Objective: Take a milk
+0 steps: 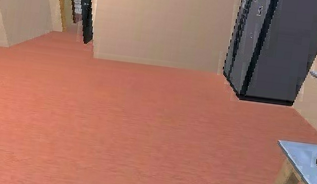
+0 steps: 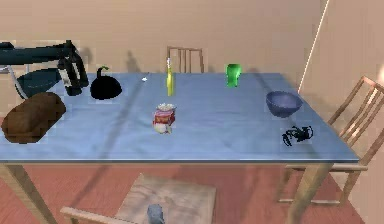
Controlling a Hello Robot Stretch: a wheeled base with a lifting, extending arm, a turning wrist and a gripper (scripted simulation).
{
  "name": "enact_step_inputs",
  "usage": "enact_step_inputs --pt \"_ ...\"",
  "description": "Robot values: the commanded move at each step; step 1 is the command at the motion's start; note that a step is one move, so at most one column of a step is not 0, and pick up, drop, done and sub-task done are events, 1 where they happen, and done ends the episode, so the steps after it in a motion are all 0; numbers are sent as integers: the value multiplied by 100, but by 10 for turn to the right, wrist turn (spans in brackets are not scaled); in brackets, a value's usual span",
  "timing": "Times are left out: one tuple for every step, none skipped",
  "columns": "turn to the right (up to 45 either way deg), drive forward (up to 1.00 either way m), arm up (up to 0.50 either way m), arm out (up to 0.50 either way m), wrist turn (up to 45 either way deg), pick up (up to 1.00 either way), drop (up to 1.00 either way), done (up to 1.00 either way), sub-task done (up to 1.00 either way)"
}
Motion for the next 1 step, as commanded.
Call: enact_step_inputs --pt "0 0 38 0 0 0 0 0 0"
